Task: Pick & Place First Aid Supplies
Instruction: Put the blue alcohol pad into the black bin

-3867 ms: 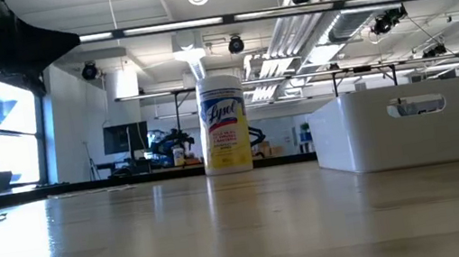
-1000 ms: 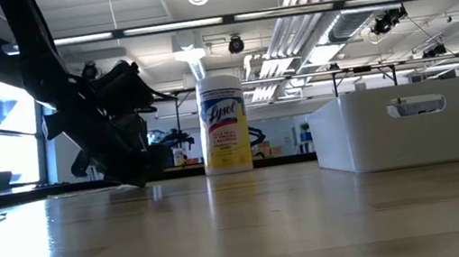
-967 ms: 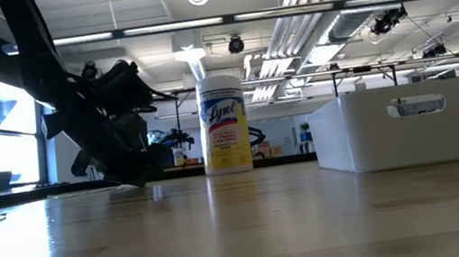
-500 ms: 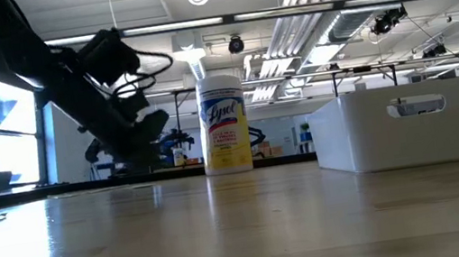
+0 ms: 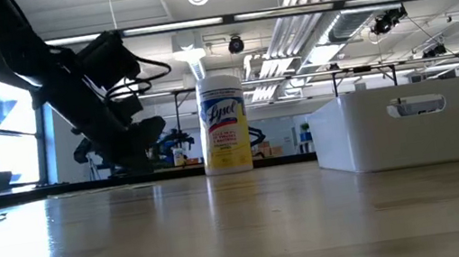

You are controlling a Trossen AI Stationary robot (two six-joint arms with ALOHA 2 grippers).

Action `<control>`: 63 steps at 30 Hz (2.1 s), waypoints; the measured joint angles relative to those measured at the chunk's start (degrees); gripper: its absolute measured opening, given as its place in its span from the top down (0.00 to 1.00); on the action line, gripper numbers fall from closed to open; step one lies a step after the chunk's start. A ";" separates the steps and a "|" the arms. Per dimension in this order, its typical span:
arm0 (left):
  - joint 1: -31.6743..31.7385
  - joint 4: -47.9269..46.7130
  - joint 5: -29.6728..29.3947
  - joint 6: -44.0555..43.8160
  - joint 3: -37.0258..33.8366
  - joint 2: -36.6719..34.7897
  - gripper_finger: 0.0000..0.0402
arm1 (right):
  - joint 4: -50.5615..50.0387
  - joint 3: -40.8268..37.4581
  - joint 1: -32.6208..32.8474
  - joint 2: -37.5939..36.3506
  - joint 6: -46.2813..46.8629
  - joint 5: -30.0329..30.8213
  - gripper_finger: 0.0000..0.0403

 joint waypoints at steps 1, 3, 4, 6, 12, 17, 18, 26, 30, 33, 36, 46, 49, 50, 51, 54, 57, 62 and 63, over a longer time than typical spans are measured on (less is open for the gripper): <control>0.00 0.37 -0.26 -0.11 0.04 0.66 0.90 | -0.11 0.00 0.00 0.00 0.00 0.10 0.75; 0.00 1.59 -1.27 -0.39 -0.01 1.99 0.83 | -0.13 0.00 0.00 0.00 -0.01 0.67 0.75; 0.00 2.66 -2.03 -0.74 -0.01 2.83 0.80 | -0.13 0.00 0.00 0.00 0.00 0.97 0.75; 0.00 3.54 -3.29 -1.06 0.01 4.17 0.75 | -0.15 0.00 0.00 0.00 0.00 1.09 0.75; 0.00 6.09 -7.80 -1.53 0.01 7.78 0.71 | -0.18 0.00 0.00 0.00 -0.17 1.09 0.75; -0.02 9.79 -7.41 -1.61 0.03 11.20 0.75 | -0.18 0.02 0.00 0.00 -0.18 1.09 0.75; -0.06 9.98 -7.73 -2.15 0.07 11.77 0.77 | -0.18 0.02 0.00 0.00 -0.04 1.07 0.75; -0.07 9.25 -8.88 -5.85 0.21 13.00 0.88 | -0.20 0.09 0.00 0.00 0.20 1.07 0.75; -0.04 8.48 -8.76 -6.05 0.21 13.02 0.98 | -0.20 0.09 0.00 0.00 0.21 1.07 0.75; -0.02 8.33 -8.76 -6.04 0.20 13.04 0.99 | -0.20 0.09 0.00 0.00 0.22 1.07 0.75; -0.02 8.35 -8.60 -5.65 0.18 13.02 0.99 | -0.20 0.09 0.00 0.00 0.23 1.07 0.75; -0.04 8.86 2.98 4.52 -0.14 4.64 1.00 | -3.75 0.09 0.00 0.00 0.24 3.15 0.75; -0.42 8.92 7.12 6.86 -0.12 1.79 1.00 | -4.13 0.09 0.00 0.00 0.23 4.49 0.75; -0.83 9.04 8.19 7.69 -0.12 0.80 1.00 | -4.11 0.09 -0.01 0.00 0.23 4.50 0.75; -1.46 9.34 9.01 8.39 -0.12 -0.12 1.00 | -4.10 0.09 -0.03 0.00 0.24 4.54 0.75; -3.35 9.46 10.72 11.15 -0.10 -3.03 1.00 | -4.11 0.09 -0.02 0.00 -0.02 4.52 0.75; -5.41 10.25 11.13 13.56 -0.06 -5.55 1.00 | -4.52 0.09 -0.02 0.00 -0.07 4.56 0.75; -8.37 11.86 12.61 17.31 -0.03 -8.46 1.00 | -7.33 0.09 -0.02 0.00 -2.63 7.32 0.75; -8.92 12.99 13.75 18.40 -0.03 -8.66 1.00 | -8.29 0.09 -0.01 0.00 -3.62 8.61 0.75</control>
